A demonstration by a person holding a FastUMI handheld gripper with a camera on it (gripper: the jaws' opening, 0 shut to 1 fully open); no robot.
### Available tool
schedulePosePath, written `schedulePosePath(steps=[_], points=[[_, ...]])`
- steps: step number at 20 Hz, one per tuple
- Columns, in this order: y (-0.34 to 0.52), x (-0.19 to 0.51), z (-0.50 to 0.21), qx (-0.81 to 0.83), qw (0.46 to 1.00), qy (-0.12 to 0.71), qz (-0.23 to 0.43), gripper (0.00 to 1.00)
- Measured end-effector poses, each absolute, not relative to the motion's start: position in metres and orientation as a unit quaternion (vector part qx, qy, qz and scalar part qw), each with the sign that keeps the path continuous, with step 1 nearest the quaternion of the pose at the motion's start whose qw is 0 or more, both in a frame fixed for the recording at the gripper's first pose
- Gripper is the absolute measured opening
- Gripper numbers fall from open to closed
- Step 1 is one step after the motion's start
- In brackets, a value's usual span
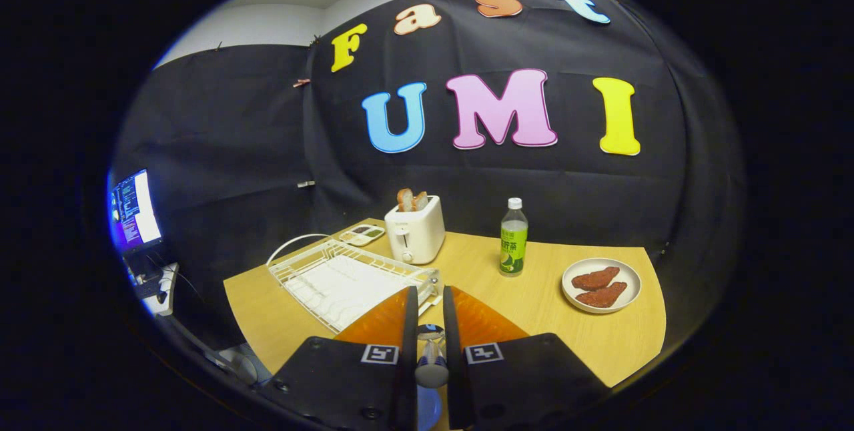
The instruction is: Take the plate from the dish rack, then take the spoon from the basket and place it into the plate.
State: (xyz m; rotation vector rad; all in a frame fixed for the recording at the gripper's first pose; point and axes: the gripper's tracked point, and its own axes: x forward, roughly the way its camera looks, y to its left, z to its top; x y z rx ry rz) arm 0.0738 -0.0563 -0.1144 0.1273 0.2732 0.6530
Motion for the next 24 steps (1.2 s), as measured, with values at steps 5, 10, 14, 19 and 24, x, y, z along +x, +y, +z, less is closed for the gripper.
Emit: schedulePosePath(steps=[5,10,14,19,24], points=[[-0.029,0.034,-0.122,0.043,0.911,0.151,0.381,0.21],[-0.001,0.01,-0.163,0.032,0.888,0.192,0.417,0.22],[0.01,-0.007,-0.202,0.007,0.872,0.217,0.438,0.22],[0.021,-0.014,-0.236,-0.009,0.862,0.236,0.448,0.22],[0.015,-0.022,-0.262,-0.026,0.851,0.271,0.449,0.25]])
